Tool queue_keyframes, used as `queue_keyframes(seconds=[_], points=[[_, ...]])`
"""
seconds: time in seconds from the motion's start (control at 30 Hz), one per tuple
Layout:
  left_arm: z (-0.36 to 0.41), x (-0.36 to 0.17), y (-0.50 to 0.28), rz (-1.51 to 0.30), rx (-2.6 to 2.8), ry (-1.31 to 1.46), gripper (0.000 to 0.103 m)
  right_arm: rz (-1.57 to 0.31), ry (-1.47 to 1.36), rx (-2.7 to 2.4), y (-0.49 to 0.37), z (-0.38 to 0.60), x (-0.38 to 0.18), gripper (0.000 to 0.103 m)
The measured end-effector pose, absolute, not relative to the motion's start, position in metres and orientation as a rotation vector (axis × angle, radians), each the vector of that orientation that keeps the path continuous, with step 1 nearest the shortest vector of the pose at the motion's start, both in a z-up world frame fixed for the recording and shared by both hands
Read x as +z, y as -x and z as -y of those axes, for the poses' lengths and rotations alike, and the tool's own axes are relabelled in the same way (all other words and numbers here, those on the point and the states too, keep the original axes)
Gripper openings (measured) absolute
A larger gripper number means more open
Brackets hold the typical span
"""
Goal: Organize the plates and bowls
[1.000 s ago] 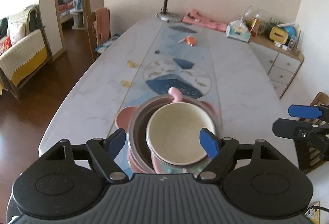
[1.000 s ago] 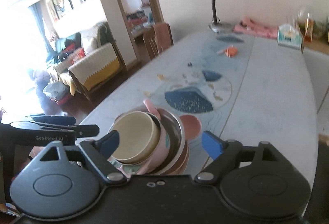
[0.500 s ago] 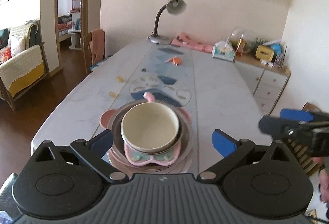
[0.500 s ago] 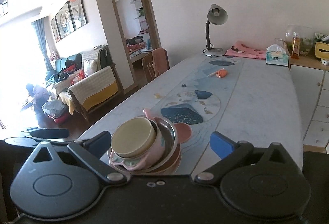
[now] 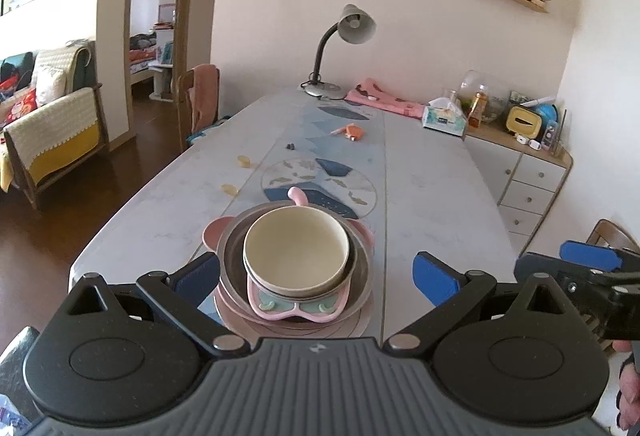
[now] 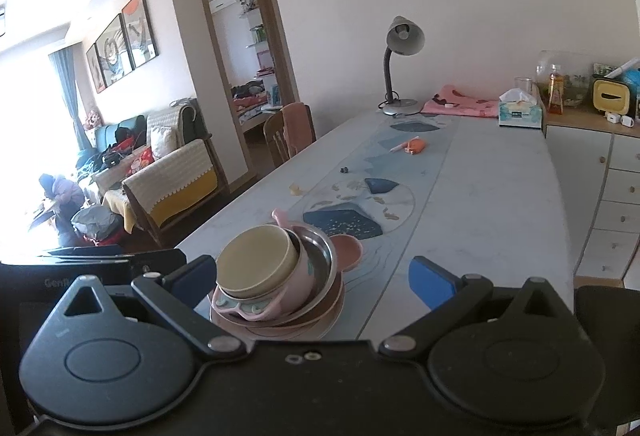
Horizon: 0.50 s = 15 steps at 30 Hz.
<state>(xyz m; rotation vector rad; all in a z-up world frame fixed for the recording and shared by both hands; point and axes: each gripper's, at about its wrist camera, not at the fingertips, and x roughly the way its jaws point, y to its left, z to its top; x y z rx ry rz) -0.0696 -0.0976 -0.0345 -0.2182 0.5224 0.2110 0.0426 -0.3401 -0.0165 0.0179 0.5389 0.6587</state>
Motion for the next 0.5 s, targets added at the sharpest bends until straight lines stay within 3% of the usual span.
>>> queue_keyframes(seconds=[0.5], points=[[0.1047,-0.0348,0.0656,-0.51,0.206,0.224,0.103,-0.518,-0.026,0.621,-0.0407,0.3443,-0.0163,0.103]])
